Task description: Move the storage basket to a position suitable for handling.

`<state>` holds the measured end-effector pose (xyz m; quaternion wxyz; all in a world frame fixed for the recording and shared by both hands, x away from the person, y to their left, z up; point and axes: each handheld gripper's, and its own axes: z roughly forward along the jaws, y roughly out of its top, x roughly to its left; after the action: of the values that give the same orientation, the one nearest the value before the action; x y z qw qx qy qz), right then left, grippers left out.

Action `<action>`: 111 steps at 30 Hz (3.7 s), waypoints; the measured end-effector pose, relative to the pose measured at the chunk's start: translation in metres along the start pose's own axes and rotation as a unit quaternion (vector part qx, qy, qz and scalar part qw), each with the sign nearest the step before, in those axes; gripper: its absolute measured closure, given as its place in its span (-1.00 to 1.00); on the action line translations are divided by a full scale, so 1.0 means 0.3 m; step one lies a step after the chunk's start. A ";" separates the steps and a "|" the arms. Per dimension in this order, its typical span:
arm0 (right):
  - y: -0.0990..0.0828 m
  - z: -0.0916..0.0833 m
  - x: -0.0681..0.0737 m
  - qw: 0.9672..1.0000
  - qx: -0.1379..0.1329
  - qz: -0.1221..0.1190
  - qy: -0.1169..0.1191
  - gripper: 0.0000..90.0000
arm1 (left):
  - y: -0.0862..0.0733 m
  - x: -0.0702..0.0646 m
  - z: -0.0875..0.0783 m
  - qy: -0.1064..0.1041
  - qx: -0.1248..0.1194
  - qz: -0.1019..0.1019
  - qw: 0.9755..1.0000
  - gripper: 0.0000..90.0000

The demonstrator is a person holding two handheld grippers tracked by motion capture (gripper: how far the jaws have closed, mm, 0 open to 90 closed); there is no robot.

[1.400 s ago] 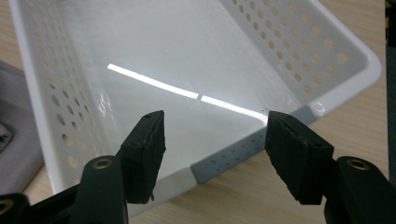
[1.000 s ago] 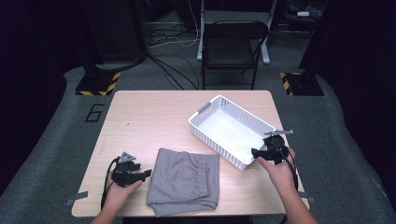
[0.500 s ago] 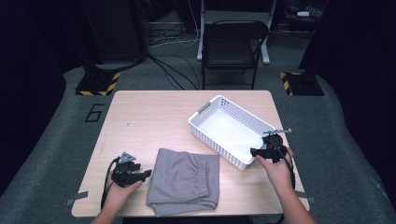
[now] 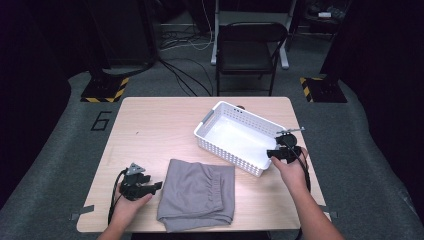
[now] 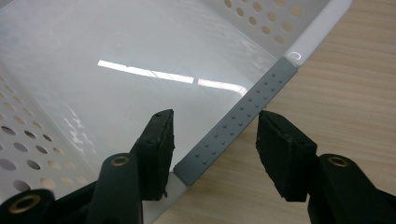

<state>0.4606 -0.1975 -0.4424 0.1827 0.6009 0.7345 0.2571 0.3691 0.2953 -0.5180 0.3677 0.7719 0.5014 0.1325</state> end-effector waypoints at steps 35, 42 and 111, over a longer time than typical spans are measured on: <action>0.184 0.138 0.189 0.997 -0.011 -0.066 0.027 0.46 | -0.031 -0.005 -0.032 0.000 0.006 0.010 1.000 -0.15; 0.204 0.155 0.226 0.997 -0.011 -0.076 0.033 0.49 | -0.040 -0.009 -0.039 0.001 0.005 0.011 1.000 -0.15; -0.220 -0.136 0.301 0.980 -0.100 -0.093 0.143 -0.24 | -0.021 -0.018 -0.022 -0.010 0.011 0.001 1.000 -0.31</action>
<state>0.3661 -0.1255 -0.4454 0.1579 0.4659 0.7759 0.3950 0.3586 0.2947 -0.5170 0.3644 0.7775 0.4985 0.1192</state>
